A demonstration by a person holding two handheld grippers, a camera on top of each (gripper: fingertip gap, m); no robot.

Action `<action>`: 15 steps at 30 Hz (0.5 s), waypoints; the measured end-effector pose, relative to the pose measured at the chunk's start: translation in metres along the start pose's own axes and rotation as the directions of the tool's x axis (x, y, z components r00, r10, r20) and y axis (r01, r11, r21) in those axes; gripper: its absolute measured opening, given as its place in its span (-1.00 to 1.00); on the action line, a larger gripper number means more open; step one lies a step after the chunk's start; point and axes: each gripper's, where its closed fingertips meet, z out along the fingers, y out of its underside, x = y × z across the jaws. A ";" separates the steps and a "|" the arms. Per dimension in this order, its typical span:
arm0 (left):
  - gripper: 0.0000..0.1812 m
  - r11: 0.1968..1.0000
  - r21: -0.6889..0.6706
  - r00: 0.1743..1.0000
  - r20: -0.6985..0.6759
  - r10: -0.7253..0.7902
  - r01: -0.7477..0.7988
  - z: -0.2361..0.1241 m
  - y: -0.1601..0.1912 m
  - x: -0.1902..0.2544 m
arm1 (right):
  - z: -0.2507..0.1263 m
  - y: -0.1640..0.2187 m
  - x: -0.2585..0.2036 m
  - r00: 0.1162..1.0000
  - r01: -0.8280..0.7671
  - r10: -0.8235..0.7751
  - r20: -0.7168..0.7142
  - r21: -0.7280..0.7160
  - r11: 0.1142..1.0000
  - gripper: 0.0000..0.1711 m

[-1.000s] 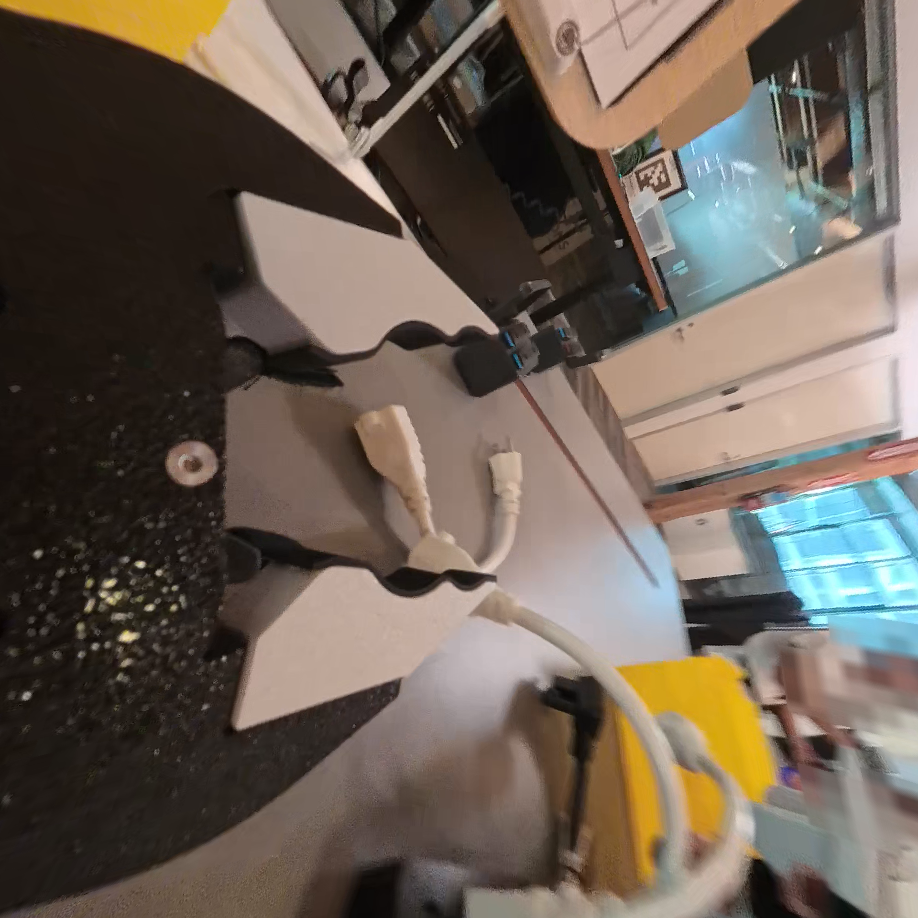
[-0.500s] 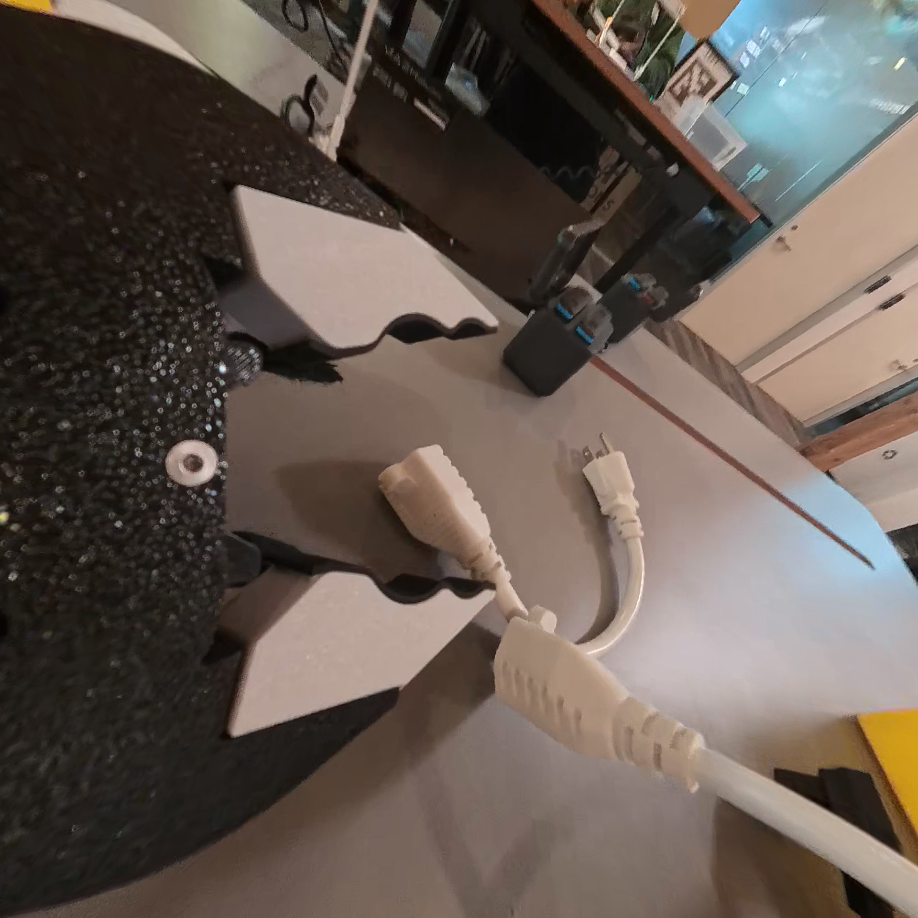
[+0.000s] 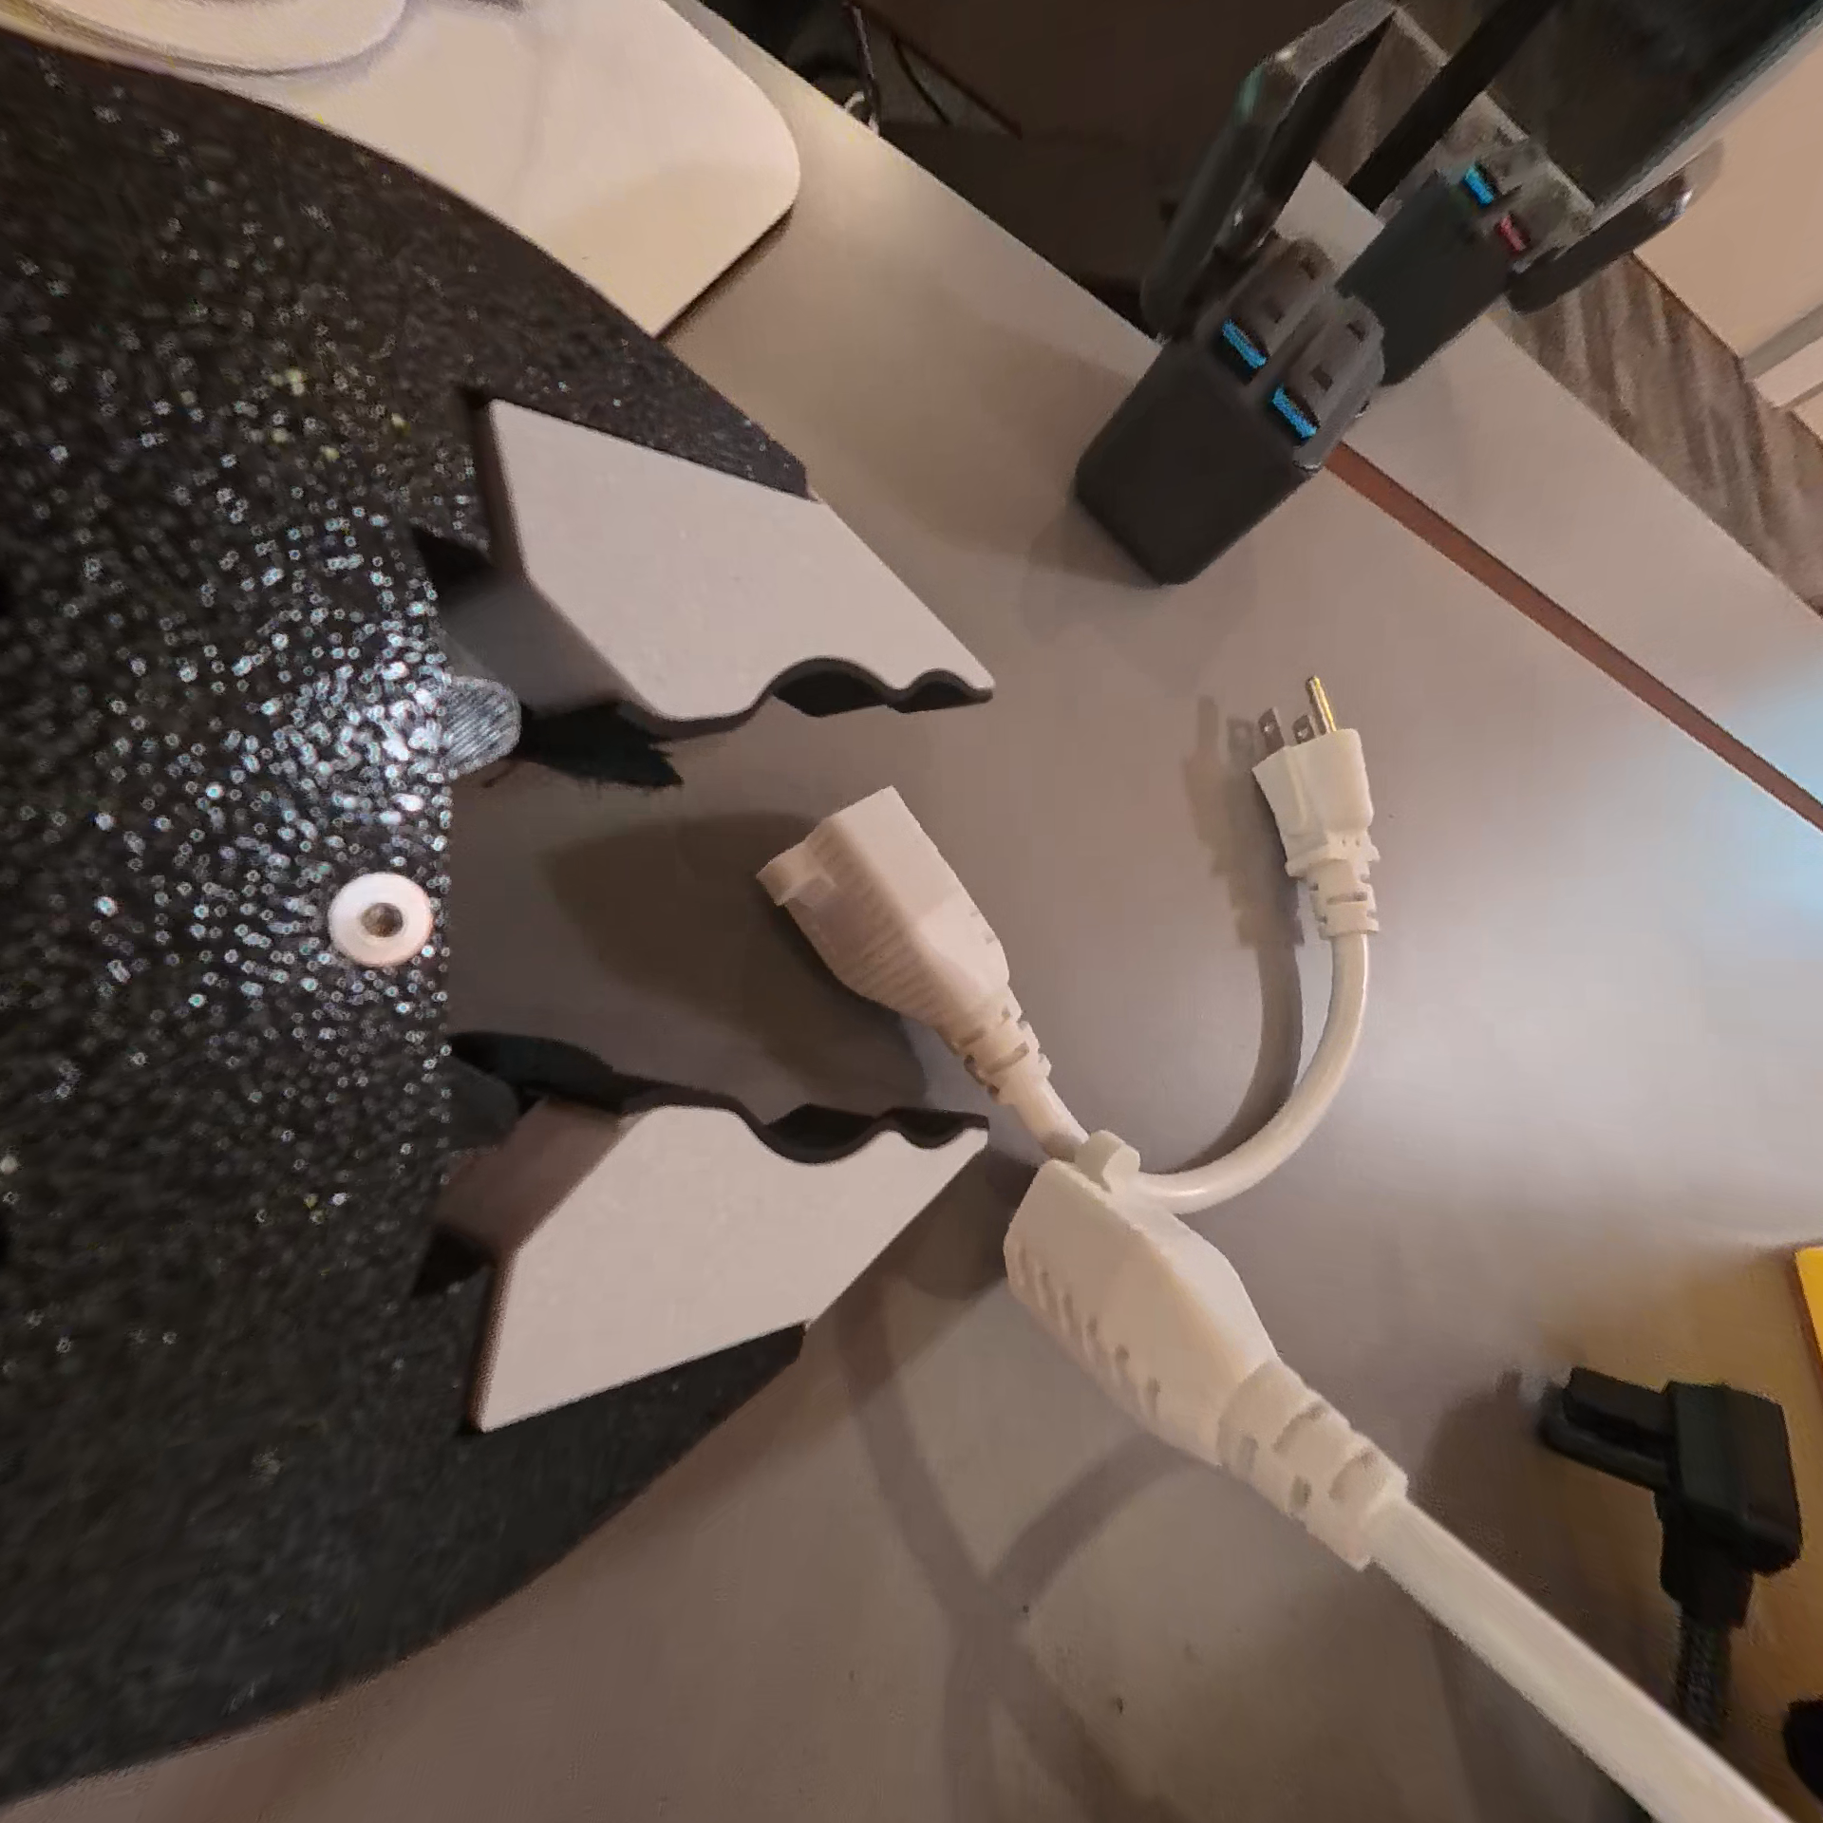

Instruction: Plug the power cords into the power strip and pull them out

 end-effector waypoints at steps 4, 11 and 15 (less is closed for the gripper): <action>-0.14 0.999 -0.024 0.999 -0.014 -0.040 0.039 0.002 0.003 -0.001 | 0.000 0.001 -0.001 1.000 0.004 -0.004 0.005 -0.003 1.000 -0.75; -0.34 0.989 -0.079 0.988 -0.078 -0.135 0.128 0.004 0.009 0.005 | 0.002 0.003 -0.004 1.000 0.018 -0.018 0.017 -0.014 1.000 -0.76; -0.34 0.988 -0.080 0.988 -0.078 -0.136 0.130 0.004 0.010 0.005 | 0.002 0.003 -0.004 1.000 0.019 -0.018 0.017 -0.016 1.000 -0.77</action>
